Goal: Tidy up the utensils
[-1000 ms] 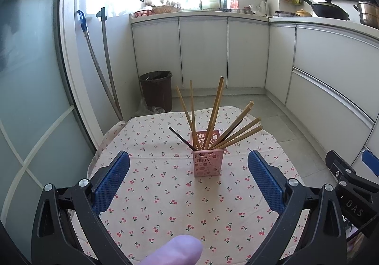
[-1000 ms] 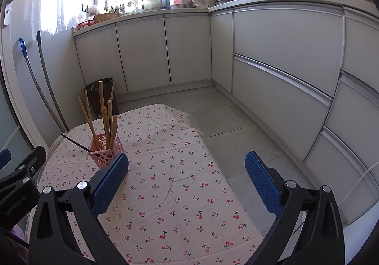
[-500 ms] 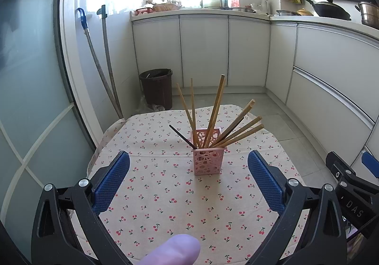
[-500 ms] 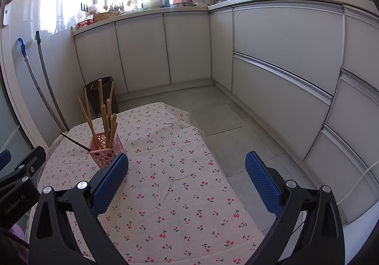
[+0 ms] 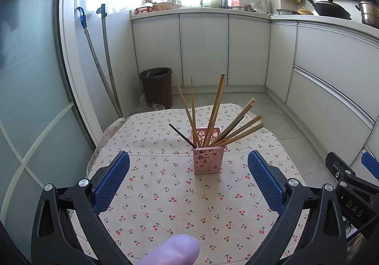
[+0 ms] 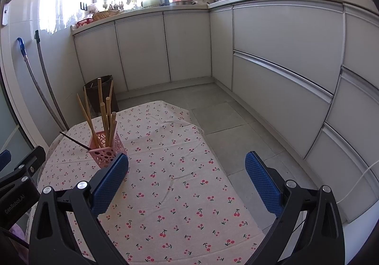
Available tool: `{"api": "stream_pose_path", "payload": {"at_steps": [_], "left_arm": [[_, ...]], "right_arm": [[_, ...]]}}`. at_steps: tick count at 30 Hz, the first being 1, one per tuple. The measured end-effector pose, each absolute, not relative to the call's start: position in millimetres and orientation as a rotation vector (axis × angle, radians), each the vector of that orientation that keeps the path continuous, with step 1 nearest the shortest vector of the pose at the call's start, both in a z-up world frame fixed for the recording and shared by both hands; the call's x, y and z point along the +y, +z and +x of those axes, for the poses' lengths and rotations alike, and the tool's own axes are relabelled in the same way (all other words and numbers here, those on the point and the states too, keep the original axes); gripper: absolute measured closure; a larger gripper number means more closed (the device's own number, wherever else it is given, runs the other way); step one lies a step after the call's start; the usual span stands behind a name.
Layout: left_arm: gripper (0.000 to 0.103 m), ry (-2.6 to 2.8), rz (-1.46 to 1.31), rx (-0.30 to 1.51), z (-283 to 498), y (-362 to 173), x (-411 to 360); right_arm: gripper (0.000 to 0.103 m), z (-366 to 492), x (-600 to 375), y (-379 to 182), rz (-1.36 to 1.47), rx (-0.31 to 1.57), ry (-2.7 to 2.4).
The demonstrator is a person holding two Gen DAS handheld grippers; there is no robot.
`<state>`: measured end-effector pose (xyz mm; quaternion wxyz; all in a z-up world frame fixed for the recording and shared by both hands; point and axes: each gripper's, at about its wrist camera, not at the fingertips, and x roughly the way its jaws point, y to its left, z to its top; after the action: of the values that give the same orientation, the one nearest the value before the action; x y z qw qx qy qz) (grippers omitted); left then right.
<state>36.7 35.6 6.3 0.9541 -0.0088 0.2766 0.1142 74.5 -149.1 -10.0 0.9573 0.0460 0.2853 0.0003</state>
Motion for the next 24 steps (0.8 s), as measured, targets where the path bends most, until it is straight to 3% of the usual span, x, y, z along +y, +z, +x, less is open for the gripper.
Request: {"api": "stream_pose_path", "payload": {"at_steps": [24], "left_arm": [[0.007, 0.229, -0.011, 0.571, 37.3, 2.8, 35.6]], "right_arm": [[0.007, 75.2, -148.7, -13.1, 0.094, 0.584, 0.0]]}}
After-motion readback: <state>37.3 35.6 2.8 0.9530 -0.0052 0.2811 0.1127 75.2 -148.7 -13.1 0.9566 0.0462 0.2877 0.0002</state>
